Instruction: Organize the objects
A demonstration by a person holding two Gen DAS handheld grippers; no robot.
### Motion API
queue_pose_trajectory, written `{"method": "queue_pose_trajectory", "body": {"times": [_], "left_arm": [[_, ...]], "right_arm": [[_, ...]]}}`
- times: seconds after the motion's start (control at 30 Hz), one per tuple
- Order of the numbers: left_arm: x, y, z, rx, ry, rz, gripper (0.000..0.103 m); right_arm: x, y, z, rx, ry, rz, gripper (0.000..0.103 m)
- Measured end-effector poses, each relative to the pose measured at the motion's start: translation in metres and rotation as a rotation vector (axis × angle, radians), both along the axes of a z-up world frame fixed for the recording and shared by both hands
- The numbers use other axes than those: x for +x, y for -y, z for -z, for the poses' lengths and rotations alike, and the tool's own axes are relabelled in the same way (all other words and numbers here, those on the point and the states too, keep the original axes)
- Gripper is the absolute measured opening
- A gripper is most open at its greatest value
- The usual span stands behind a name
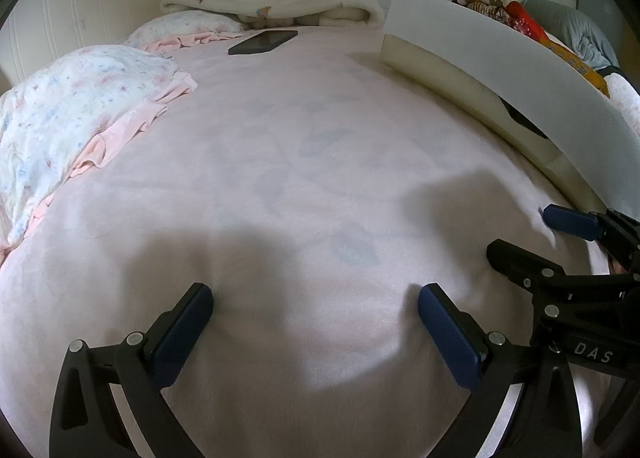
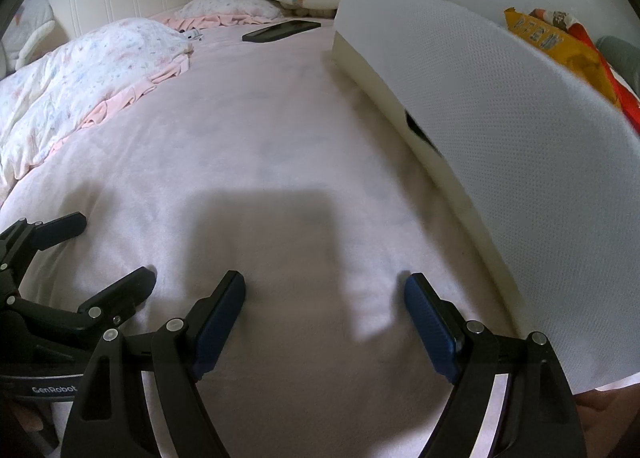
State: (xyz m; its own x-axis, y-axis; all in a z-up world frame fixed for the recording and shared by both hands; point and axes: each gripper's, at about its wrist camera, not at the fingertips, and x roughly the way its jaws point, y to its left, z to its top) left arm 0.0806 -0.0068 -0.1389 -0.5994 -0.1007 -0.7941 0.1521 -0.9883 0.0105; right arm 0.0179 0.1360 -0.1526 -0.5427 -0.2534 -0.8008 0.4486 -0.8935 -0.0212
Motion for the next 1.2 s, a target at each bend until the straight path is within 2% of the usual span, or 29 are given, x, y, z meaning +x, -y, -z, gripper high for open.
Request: {"method": "queue_pose_trajectory", "body": {"times": [1.2], "left_arm": [[-0.0026, 0.0008, 0.001, 0.008, -0.001, 0.003, 0.103]], "right_arm": [[0.0043, 0.0058, -0.0053, -0.001, 0.002, 0.0, 0.082]]}}
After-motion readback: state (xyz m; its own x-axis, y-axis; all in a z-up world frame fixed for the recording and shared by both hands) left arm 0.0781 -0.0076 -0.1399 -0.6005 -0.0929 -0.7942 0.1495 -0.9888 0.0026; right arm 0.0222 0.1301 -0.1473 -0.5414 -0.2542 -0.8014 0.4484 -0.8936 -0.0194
